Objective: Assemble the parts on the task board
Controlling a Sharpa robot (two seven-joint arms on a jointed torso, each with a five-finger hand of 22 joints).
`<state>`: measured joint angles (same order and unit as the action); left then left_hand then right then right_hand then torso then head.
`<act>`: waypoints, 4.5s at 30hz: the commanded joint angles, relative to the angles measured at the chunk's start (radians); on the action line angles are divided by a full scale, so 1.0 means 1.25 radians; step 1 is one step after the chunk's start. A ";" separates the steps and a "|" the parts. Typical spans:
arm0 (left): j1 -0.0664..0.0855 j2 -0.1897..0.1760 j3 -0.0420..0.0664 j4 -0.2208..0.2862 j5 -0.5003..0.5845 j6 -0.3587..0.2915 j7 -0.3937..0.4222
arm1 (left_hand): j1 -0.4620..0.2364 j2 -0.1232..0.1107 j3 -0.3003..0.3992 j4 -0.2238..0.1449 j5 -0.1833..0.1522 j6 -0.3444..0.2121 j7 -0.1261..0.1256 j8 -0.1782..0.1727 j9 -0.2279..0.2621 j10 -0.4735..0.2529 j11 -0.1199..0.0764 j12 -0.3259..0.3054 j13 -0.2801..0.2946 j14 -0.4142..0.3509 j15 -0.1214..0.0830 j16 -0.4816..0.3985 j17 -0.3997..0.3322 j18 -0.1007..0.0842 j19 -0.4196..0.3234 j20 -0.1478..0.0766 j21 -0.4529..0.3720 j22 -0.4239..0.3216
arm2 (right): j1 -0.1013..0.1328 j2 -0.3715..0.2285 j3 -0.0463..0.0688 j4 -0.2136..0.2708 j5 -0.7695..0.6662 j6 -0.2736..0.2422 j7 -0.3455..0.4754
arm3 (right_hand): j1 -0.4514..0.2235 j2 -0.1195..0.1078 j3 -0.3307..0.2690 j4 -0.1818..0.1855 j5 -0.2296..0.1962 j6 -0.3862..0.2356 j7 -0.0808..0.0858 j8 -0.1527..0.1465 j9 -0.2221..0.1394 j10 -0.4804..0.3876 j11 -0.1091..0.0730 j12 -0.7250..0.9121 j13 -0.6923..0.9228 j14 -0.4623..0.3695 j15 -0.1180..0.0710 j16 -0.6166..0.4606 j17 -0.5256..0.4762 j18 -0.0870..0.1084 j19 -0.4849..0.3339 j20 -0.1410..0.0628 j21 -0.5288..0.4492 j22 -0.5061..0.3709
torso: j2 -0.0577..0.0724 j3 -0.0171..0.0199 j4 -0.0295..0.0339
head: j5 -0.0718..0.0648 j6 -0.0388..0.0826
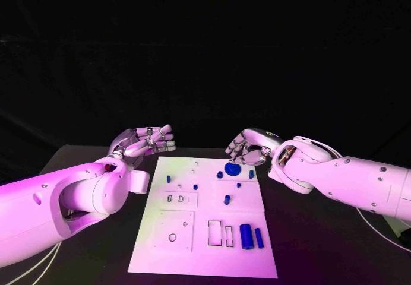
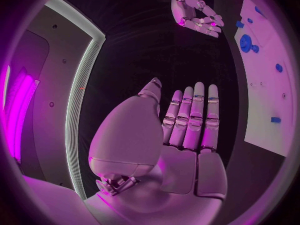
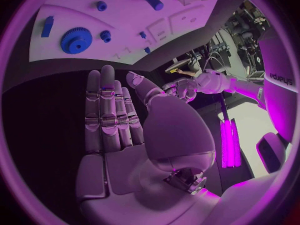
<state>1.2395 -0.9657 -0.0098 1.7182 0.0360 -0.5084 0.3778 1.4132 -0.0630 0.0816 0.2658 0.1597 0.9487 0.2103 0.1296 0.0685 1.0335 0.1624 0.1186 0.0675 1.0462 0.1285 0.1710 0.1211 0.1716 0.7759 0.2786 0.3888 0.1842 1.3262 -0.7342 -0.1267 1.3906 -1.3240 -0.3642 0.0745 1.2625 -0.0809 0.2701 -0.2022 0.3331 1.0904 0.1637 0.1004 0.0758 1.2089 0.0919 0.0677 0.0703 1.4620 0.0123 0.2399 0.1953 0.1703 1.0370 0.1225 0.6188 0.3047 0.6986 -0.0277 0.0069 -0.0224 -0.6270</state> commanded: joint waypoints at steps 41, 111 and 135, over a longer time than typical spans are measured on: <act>0.023 -0.023 0.009 0.063 -0.003 0.026 -0.005 | 0.010 0.001 -0.010 -0.001 -0.003 0.001 0.004 -0.013 -0.002 0.003 0.005 -0.016 -0.002 -0.003 0.004 -0.017 0.000 0.010 0.012 -0.003 0.011 0.004 | 0.002 0.066 0.000 -0.023 -0.244 0.124 -0.137 | 0.018 -0.002 0.004 0.030 0.017 0.000 -0.009 -0.026 0.003 -0.075 0.002 0.005 0.013 0.025 -0.005 0.687 0.598 -0.054 0.200 -0.010 0.493 0.580 | 0.071 -0.0092 0.0159 | -0.006 0.015; 0.029 -0.026 0.009 0.057 -0.003 0.036 -0.013 | 0.010 0.001 -0.012 -0.001 -0.003 -0.001 0.007 -0.018 -0.002 0.001 0.008 -0.022 -0.002 -0.004 0.006 -0.023 0.001 0.009 0.010 -0.003 0.012 0.004 | 0.010 0.172 0.008 -0.098 -0.250 -0.079 -0.207 | 0.008 -0.005 0.107 0.050 0.026 0.064 -0.021 -0.015 0.022 0.011 -0.014 0.004 0.002 0.030 -0.014 0.847 0.738 -0.084 0.278 -0.016 0.622 0.776 | 0.083 -0.0117 0.0206 | -0.008 0.026; 0.036 -0.026 0.009 0.058 -0.003 0.035 -0.012 | 0.010 0.001 -0.012 -0.001 -0.003 -0.001 0.007 -0.018 -0.002 0.001 0.008 -0.022 -0.002 -0.004 0.006 -0.023 0.001 0.009 0.010 -0.003 0.012 0.004 | 0.004 0.242 0.008 -0.168 -0.234 -0.046 -0.191 | 0.001 -0.009 0.110 0.056 0.017 0.060 -0.020 -0.019 0.023 0.008 -0.013 0.000 0.001 0.029 -0.014 0.850 0.739 -0.084 0.277 -0.016 0.623 0.778 | 0.090 -0.0141 0.0273 | -0.004 0.021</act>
<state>1.2818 -0.9996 0.0009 1.7886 0.0358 -0.4815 0.3572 1.4131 -0.0630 0.0734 0.2632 0.1597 0.9485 0.2103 0.1117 0.0670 1.0340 0.1682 0.0967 0.0659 1.0425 0.1320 0.1468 0.1206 0.1710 0.7864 0.2751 0.3987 0.1875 1.3323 -0.4337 -0.1172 1.1828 -1.6176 -0.4459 -0.1688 1.2703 -0.0891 0.4087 -0.1362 0.3616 1.1629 0.1373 0.0785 0.1023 1.2167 0.0753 0.0674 0.0721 1.4683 0.0014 1.2983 1.1189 0.0765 1.3756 0.1017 1.3922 1.2761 0.8111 -0.0455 0.0408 -0.0279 -0.5991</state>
